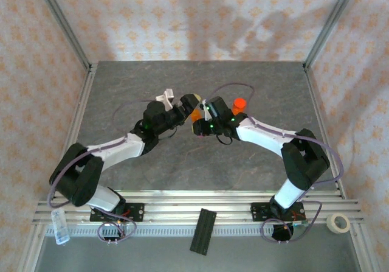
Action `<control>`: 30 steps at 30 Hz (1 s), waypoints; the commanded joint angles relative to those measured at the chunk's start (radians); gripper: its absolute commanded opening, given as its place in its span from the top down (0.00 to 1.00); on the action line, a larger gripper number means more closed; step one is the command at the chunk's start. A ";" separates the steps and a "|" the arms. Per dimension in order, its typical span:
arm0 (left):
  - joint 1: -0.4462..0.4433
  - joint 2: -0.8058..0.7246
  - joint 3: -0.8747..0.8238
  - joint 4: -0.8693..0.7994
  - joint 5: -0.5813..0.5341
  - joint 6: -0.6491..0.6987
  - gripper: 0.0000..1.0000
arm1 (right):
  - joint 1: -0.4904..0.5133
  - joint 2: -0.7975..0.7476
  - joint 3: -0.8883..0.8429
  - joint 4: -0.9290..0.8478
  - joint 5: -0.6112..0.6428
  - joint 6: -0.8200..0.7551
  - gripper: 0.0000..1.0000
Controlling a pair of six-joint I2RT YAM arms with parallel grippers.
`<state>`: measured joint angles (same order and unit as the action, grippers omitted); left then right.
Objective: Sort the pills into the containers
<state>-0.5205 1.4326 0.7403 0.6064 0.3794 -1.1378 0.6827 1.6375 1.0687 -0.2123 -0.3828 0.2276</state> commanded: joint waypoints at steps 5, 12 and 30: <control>0.070 -0.142 -0.026 -0.308 -0.187 0.165 0.00 | 0.002 0.040 0.006 -0.042 0.004 -0.076 0.71; 0.117 -0.167 -0.066 -0.359 -0.209 0.207 0.00 | 0.058 0.158 0.077 -0.124 0.060 -0.167 0.71; 0.121 -0.133 -0.075 -0.313 -0.187 0.201 0.00 | 0.110 0.271 0.099 -0.160 0.177 -0.215 0.55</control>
<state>-0.4095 1.2919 0.6758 0.2649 0.2008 -0.9474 0.7929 1.8851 1.1675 -0.3420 -0.2729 0.0223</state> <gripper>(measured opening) 0.996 0.440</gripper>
